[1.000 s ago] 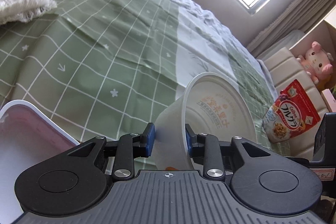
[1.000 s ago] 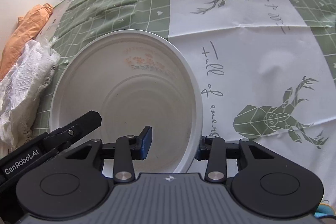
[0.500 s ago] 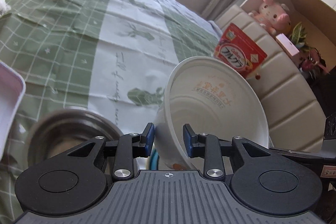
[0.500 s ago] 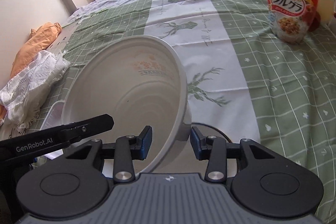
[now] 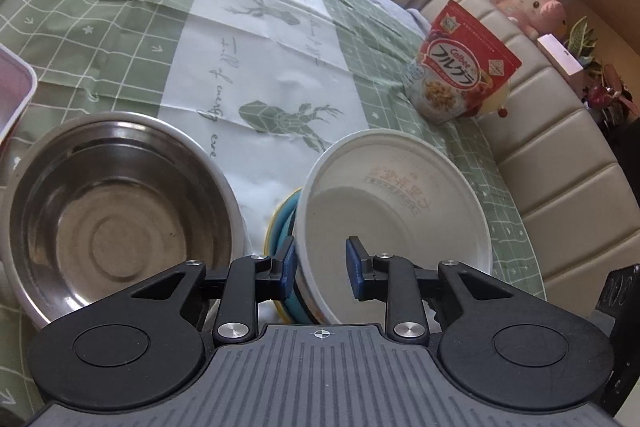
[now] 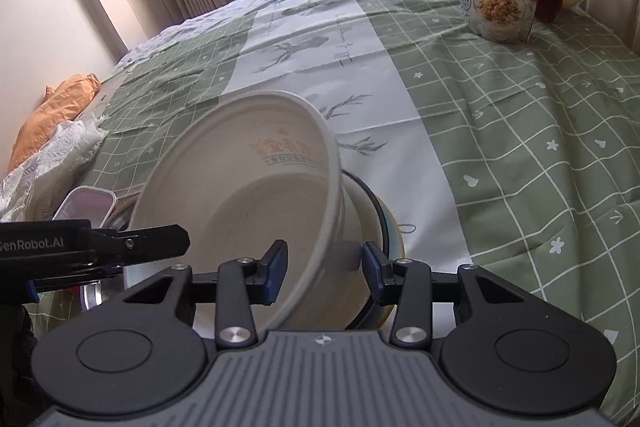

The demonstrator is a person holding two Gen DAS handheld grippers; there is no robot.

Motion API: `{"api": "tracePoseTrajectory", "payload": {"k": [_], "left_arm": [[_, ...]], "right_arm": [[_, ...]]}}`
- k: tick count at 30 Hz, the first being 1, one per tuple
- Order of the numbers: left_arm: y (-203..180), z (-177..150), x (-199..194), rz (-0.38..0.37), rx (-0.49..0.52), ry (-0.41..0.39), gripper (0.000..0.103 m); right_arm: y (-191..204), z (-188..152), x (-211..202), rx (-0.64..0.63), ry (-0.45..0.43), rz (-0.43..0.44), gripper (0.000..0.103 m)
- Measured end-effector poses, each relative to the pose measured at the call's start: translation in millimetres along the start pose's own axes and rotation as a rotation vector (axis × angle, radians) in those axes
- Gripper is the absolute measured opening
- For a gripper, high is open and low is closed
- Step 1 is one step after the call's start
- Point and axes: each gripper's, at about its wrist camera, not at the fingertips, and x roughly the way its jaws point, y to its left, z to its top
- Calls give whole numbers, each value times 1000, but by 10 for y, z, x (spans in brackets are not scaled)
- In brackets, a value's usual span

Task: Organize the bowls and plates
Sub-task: 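Carry the white plastic bowl and lower it into the blue bowl, then open both grippers and lift away from the bowl stack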

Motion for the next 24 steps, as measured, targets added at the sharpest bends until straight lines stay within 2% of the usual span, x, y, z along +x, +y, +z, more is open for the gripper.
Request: {"api": "tracePoseTrajectory", "payload": {"k": [2,6,11,16,20,24], "left_arm": [[-6,10,-44,-11,-3,-20,29],[-12,26,-42,-24,-4,-25,28],[26,2,-29,-55,-24,-11,27],[34,-3,-73,-102,-30,-26,27],[45,-11,-35,-81,-29,-17,26],[69,-28,-18,-45,-23,-16,27]], "right_arm": [[2,-8,-81,4,-52,-1,48],[-65,-6,-165,43,-107,-2,50],[-175,-35,-145,86,-119,-25,50],[-266,-107,-34,120,-88,-60,50],[-294,-179,21,130,-67,-68,50],[-265,-202,-36,114,-87,-79,50]]}}
